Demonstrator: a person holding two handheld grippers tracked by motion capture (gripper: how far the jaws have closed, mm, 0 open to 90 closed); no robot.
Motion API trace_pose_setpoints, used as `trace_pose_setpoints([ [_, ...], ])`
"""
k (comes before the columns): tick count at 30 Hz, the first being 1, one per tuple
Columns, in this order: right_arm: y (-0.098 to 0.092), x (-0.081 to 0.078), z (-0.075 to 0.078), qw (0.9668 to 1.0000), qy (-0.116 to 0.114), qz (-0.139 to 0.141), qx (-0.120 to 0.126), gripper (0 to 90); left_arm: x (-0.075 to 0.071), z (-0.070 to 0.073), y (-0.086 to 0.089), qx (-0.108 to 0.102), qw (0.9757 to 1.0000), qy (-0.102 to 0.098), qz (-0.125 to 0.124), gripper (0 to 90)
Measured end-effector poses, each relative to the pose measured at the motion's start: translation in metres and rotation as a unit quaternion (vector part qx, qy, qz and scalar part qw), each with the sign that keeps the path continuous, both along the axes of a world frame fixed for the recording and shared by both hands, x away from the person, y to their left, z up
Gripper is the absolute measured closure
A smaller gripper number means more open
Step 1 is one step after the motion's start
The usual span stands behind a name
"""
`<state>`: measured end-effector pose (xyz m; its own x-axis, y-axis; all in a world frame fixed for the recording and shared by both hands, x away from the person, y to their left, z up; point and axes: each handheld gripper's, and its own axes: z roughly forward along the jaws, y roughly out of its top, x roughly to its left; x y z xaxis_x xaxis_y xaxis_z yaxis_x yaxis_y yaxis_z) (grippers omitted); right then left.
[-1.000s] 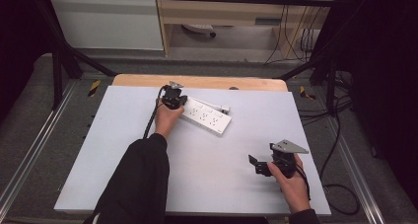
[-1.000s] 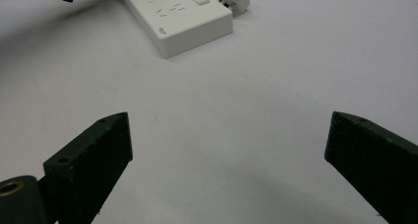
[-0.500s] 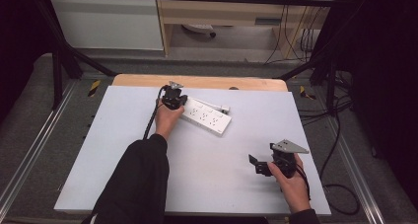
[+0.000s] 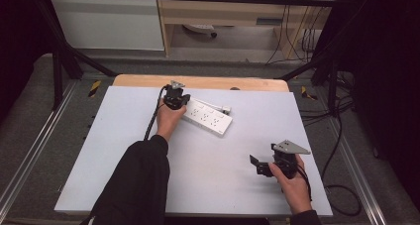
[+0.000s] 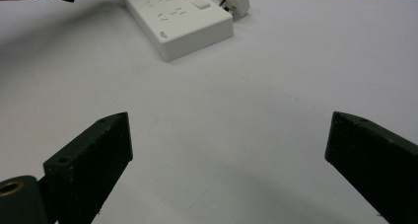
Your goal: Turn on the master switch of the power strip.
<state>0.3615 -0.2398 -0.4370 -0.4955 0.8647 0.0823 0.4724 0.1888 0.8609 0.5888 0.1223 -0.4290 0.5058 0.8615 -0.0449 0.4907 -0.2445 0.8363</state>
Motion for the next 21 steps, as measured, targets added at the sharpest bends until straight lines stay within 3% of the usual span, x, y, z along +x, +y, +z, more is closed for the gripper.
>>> trace_pose_setpoints([
  [12, 0.002, 0.000, 0.000, 1.0000, -0.001, 0.002, -0.001, 4.5, -0.007, 0.009, 0.001, -0.014, 0.9998, 0.009, -0.009, 90.0],
  [21, 0.003, 0.000, 0.000, 1.0000, -0.001, 0.005, -0.002, 4.5, -0.019, 0.013, 0.008, -0.011, 0.9998, 0.009, -0.015, 90.0],
])
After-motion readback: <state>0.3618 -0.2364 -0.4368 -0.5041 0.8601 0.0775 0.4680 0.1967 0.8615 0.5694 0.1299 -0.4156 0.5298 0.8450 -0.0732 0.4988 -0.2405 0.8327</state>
